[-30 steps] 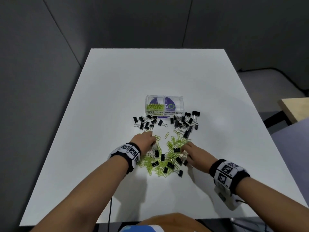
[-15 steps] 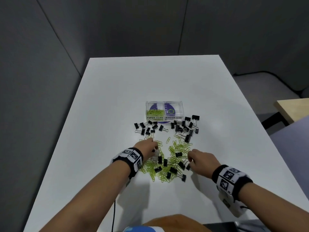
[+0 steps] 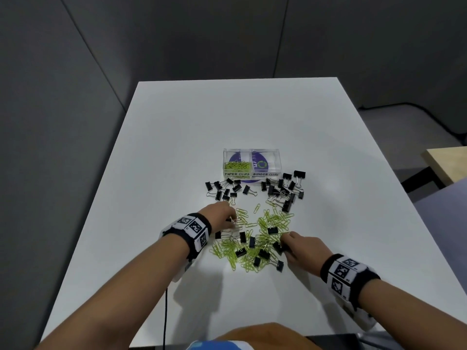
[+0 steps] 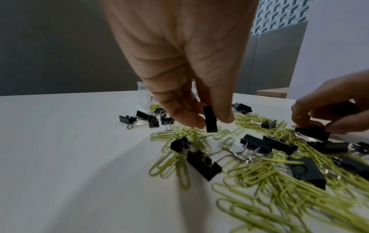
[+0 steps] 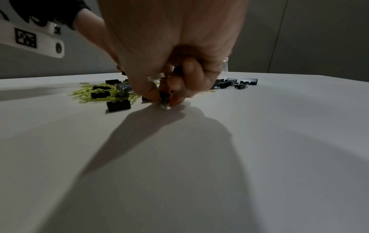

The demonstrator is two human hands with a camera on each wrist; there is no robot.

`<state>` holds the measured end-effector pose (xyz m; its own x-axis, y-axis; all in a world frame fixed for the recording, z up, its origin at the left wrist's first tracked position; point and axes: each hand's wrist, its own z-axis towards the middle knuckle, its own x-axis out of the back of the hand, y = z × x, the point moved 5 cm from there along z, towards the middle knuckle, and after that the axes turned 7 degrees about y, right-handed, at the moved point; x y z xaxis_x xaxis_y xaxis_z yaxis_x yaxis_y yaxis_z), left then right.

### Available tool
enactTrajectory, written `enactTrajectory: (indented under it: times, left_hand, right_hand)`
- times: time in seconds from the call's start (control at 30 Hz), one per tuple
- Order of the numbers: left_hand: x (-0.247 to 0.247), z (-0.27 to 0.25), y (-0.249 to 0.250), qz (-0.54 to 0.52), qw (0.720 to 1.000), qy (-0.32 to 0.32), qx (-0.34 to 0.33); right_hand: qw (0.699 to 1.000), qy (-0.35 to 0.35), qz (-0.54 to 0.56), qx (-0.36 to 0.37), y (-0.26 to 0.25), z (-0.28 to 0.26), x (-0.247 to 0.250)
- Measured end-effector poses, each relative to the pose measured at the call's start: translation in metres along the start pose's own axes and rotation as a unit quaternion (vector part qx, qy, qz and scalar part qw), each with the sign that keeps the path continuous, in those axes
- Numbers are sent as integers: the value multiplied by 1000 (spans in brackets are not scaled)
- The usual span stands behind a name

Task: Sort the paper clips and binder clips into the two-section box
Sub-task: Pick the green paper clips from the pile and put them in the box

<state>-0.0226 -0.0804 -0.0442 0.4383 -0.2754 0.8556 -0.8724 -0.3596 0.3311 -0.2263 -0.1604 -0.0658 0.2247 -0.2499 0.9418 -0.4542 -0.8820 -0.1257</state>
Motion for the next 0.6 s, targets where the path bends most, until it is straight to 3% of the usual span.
enactTrajectory:
  times: [0.2, 0.43, 0.6]
  left_hand:
    - [3, -11, -13, -16, 999, 28, 28]
    - [0, -17, -20, -20, 997, 41, 62]
    - [-10, -24, -22, 24, 999, 0, 42]
  right_hand:
    - [999, 18, -22, 19, -2, 3, 7]
    - [997, 51, 33, -55, 5, 25, 34]
    - [991, 7, 25, -131, 6, 49, 35]
